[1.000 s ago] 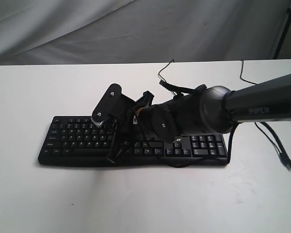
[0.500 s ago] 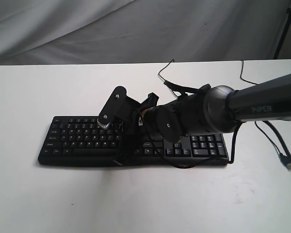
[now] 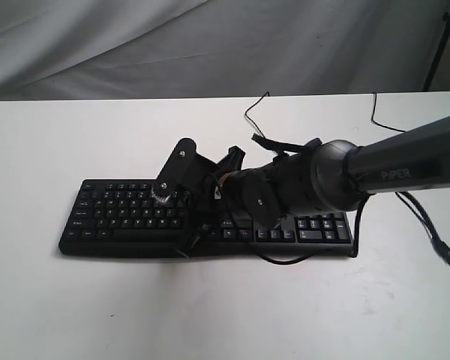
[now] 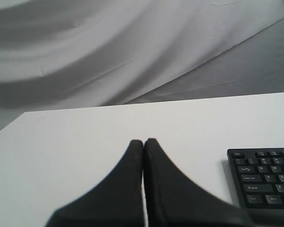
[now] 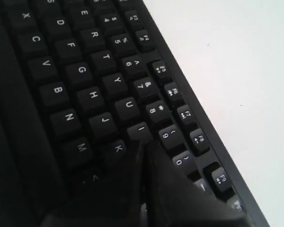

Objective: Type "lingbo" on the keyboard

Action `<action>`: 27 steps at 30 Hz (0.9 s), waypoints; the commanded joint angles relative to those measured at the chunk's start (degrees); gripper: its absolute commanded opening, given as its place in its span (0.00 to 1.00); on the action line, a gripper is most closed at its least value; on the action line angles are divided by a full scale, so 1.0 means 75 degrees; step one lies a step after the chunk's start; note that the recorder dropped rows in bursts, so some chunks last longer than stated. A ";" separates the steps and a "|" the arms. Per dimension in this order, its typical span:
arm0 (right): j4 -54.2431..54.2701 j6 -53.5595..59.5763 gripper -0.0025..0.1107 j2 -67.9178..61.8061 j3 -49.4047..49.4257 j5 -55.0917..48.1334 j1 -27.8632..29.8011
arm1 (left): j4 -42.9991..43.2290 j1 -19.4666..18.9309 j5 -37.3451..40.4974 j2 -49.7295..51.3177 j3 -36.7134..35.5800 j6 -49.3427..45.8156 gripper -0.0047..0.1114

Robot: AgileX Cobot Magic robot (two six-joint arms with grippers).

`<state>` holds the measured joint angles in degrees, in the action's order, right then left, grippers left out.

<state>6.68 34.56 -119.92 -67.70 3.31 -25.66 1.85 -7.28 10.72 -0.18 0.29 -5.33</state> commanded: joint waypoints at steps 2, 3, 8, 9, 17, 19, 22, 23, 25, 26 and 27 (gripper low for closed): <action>-0.0108 0.0017 0.02 -0.0050 0.0032 0.0090 0.0062 | -0.0004 0.0029 -0.0033 0.0024 -0.0039 0.0021 0.05; -0.0108 0.0017 0.02 -0.0050 0.0032 0.0090 0.0062 | -0.0004 0.0029 -0.0033 0.0024 -0.0039 0.0021 0.05; -0.0108 0.0017 0.02 -0.0062 0.0032 0.0076 0.0097 | -0.0004 0.0029 -0.0033 0.0024 -0.0039 0.0021 0.05; -0.0108 0.0017 0.02 -0.0062 0.0032 0.0061 0.0097 | -0.0004 0.0029 -0.0033 0.0024 -0.0039 0.0021 0.05; -0.0161 0.0017 0.02 -0.0062 0.0032 0.0032 0.0150 | -0.0004 0.0029 -0.0033 0.0024 -0.0039 0.0021 0.05; -0.0161 0.0017 0.02 -0.0062 0.0032 0.0032 0.0150 | -0.0004 0.0029 -0.0033 0.0024 -0.0039 0.0021 0.05; -0.0160 0.0017 0.02 -0.0062 0.0032 0.0032 0.0136 | -0.0004 0.0029 -0.0033 0.0024 -0.0039 0.0021 0.05; -0.0160 0.0017 0.02 -0.0062 0.0032 0.0012 0.0136 | -0.0004 0.0029 -0.0033 0.0024 -0.0039 0.0021 0.05; -0.0160 0.0017 0.02 -0.0062 0.0032 -0.0051 0.0122 | -0.0004 0.0029 -0.0033 0.0024 -0.0039 0.0021 0.05; -0.0160 0.0017 0.02 -0.0062 0.0032 -0.0093 0.0122 | -0.0004 0.0029 -0.0033 0.0024 -0.0039 0.0021 0.05; -0.0160 0.0017 0.02 -0.0062 0.0032 -0.0128 0.0122 | -0.0004 0.0029 -0.0033 0.0024 -0.0039 0.0021 0.05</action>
<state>6.02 34.56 -120.48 -67.57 2.92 -24.75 1.85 -7.28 10.72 -0.18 0.29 -5.33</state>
